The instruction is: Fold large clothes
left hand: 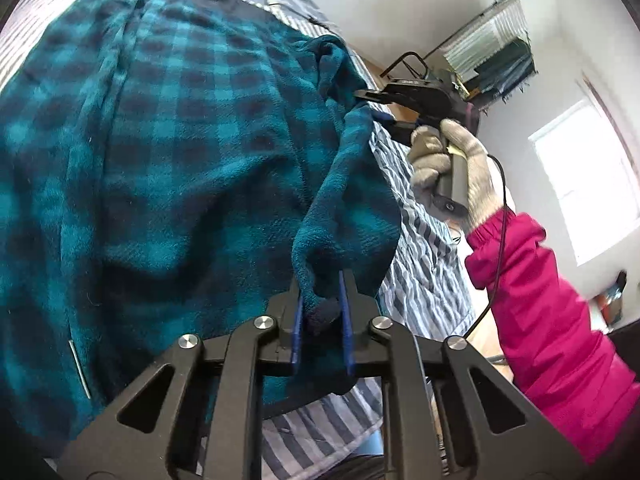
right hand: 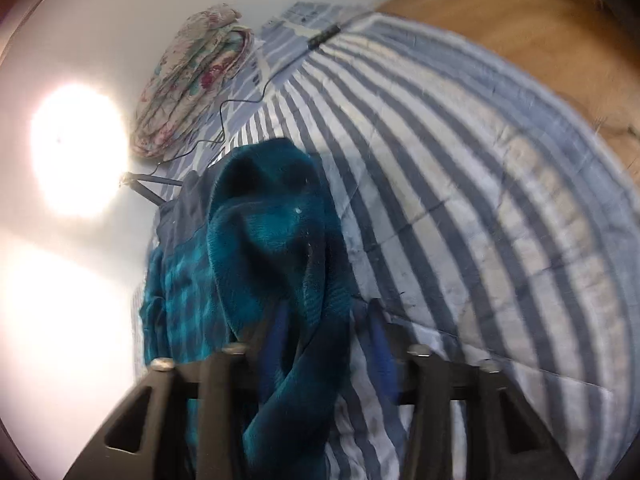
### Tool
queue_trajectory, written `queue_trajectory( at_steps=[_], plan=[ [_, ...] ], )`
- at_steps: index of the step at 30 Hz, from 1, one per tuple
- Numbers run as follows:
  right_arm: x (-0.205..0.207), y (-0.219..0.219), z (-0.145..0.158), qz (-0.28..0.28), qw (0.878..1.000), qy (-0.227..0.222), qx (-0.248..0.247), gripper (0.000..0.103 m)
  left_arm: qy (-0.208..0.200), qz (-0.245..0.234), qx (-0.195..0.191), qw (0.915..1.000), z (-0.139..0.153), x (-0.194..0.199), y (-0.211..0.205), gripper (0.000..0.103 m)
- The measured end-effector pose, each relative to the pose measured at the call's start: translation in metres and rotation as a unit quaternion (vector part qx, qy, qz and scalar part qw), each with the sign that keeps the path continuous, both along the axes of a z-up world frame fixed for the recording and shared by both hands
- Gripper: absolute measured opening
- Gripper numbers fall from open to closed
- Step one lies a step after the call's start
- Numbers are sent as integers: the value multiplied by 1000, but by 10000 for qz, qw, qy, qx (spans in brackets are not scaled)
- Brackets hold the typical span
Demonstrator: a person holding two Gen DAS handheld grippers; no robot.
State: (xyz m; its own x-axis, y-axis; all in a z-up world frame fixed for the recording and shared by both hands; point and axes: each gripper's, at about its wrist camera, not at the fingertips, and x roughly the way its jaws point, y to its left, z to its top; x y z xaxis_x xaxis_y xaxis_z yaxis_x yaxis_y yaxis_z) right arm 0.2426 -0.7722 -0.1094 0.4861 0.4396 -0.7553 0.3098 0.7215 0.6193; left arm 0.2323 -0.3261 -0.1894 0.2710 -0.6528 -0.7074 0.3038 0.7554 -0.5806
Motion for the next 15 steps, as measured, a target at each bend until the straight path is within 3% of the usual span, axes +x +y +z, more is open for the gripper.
queue_trajectory(
  at_steps=[1, 3, 6, 10, 15],
  plan=[
    [1, 1, 2, -12, 10000, -52, 4, 13, -28, -34, 28, 10000, 1, -2, -1, 11],
    [0, 5, 13, 9, 9998, -157, -138, 7, -127, -166, 116, 9997, 3, -9, -6, 10],
    [2, 20, 41, 213, 9975, -385, -550, 4, -278, -355, 256, 9987, 2, -19, -15, 9],
    [10, 54, 82, 601, 9886, -603, -1238, 3, -137, -446, 131, 9988, -2, -26, -20, 9],
    [30, 129, 111, 1435, 9589, -832, -2302, 3, 54, -424, -108, 9990, -5, -34, -15, 9]
  ],
)
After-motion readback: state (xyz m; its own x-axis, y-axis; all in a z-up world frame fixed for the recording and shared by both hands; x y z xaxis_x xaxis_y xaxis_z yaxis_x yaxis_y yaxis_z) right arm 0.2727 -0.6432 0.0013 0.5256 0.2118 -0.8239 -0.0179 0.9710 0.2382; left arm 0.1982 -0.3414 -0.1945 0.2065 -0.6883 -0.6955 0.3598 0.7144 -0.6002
